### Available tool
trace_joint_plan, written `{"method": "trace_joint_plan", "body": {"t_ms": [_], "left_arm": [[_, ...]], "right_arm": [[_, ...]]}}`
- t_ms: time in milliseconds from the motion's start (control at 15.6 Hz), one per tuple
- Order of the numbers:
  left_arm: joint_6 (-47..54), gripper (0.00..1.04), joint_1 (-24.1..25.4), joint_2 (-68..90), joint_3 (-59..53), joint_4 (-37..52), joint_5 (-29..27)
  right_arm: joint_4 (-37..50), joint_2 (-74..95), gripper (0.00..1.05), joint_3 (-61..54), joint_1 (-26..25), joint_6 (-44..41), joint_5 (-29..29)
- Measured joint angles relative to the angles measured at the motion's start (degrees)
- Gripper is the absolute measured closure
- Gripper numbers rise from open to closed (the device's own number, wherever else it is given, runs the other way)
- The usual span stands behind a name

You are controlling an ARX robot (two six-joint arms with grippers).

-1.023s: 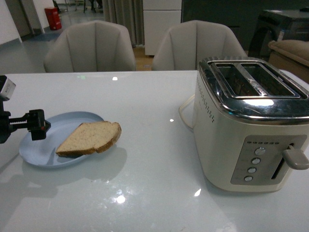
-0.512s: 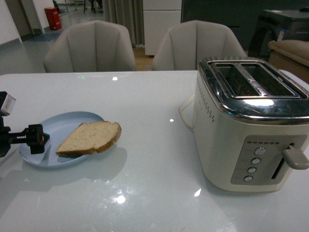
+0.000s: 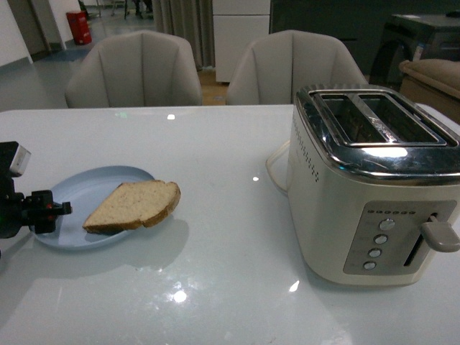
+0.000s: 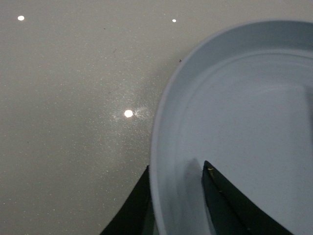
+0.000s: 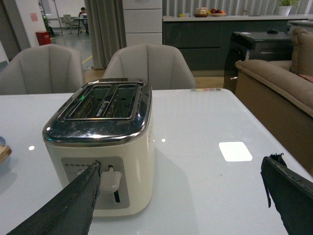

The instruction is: Left arm holds plate, right arm toasts bread

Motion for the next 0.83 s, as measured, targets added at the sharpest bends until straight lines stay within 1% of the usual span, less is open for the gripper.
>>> {"method": "trace_joint_plan", "body": {"t_ms": [128,192,256,320,384,831], "left_arm": [[-3.0,0.93,0.3,0.1,0.2,0.7,-0.2],[-4.8,0.99,0.4,0.1,0.4,0.8,0.0],[-8.1,1.01,0.4,-0.4,0.3,0.7,0.2],[-15.5,1.02,-0.2,-3.8,-3.6,0.2,-1.6],[-17.2,1.02,-0.4,-4.6,-4.6,0.2,-2.1],[-20.7,1.02,-0.9,-7.3,-7.7,-0.7,-4.7]], "right_arm": [[0.0,0.0,0.06,0.0,0.0,0.0,0.0],[0.0,0.0,0.06,0.0,0.0,0.0,0.0],[0.0,0.0,0.06,0.0,0.0,0.0,0.0],[0.0,0.0,0.06,0.0,0.0,0.0,0.0],[0.0,0.0,0.06,0.0,0.0,0.0,0.0],[0.0,0.0,0.06,0.0,0.0,0.0,0.0]]}}
